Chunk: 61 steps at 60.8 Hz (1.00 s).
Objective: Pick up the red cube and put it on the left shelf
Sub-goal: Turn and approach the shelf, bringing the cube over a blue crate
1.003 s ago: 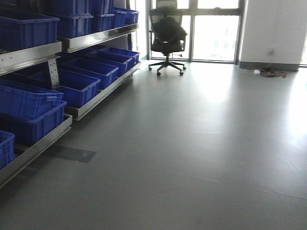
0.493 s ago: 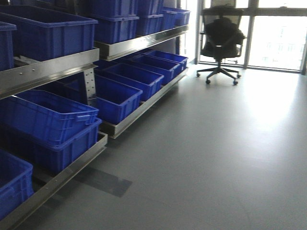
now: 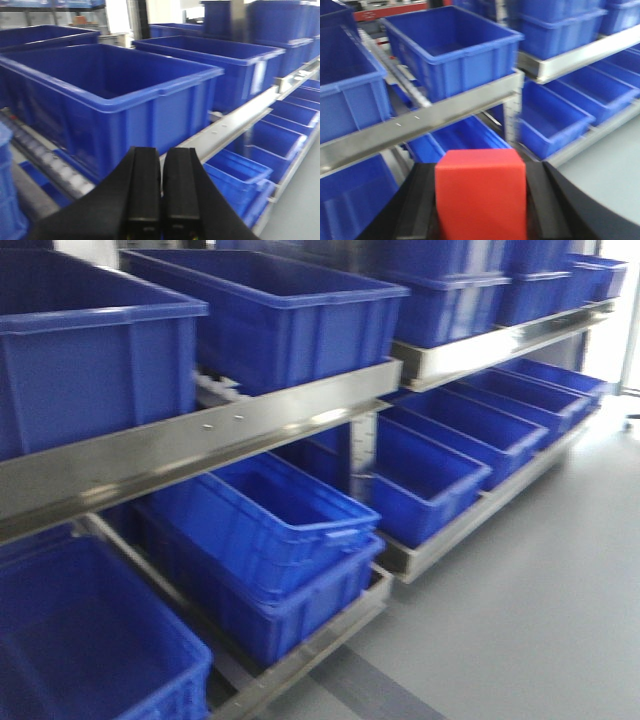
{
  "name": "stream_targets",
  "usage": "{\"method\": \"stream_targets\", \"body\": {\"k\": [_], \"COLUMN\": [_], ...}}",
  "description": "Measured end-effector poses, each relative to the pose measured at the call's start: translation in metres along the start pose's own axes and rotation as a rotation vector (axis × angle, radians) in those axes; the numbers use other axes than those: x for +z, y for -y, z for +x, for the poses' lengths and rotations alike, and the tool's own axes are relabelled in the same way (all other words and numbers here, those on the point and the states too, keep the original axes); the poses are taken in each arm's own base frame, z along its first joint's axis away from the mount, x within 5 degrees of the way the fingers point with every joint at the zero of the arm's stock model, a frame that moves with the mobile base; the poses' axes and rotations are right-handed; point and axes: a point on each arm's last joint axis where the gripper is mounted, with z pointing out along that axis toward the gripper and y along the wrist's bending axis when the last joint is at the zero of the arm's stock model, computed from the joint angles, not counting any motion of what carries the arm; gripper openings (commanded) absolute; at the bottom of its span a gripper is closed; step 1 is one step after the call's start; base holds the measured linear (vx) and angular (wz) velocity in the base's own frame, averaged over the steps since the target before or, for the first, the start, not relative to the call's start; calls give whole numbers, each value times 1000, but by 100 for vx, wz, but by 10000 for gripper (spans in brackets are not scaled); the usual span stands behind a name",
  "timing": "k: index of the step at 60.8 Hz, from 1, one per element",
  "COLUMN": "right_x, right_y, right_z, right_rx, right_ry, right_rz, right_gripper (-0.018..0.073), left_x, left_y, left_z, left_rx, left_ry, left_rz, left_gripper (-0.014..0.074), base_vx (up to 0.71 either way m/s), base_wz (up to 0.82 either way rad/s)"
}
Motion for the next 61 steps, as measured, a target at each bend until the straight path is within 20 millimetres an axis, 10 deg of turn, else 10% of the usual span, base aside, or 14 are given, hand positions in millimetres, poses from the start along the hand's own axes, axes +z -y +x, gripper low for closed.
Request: {"method": "stream_targets", "body": {"k": [61], "right_x": [0], "right_y": [0], "right_z": [0], "right_rx": [0], "right_ry": [0], "right_rz": [0], "right_gripper": [49], "left_x": [0], "left_y": [0], "left_z": [0], "left_rx": [0], "left_ry": [0], "left_rz": [0], "left_gripper": [106], "base_vx": [19], "base_wz": [61]}}
